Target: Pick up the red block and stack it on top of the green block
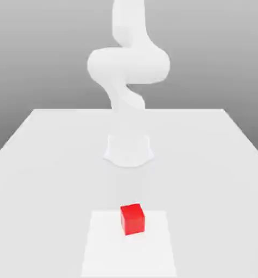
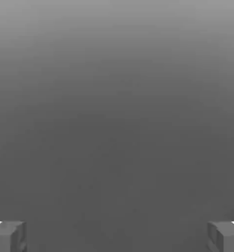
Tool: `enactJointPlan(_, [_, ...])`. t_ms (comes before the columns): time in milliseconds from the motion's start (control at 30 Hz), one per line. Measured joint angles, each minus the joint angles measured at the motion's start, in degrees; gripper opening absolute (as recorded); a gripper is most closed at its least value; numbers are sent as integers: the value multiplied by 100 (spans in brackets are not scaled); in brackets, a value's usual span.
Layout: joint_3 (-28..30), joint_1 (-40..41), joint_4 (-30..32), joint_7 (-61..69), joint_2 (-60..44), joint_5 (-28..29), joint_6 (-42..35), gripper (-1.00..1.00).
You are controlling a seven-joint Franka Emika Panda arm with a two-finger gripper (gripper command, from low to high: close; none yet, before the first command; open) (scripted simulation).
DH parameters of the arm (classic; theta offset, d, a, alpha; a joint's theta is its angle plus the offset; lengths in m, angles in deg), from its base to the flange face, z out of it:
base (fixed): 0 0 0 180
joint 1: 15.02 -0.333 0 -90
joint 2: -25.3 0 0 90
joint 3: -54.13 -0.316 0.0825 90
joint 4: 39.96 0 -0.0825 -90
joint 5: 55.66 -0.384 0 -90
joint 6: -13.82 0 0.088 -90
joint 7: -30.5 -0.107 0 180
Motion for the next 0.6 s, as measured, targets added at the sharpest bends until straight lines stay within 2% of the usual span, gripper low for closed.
enactJointPlan(400, [372, -488, 1813, 1032, -2412, -296, 1609, 0])
enactJointPlan(600, [339, -495, 2749, 1210, -3847, 80, 2610, 0])
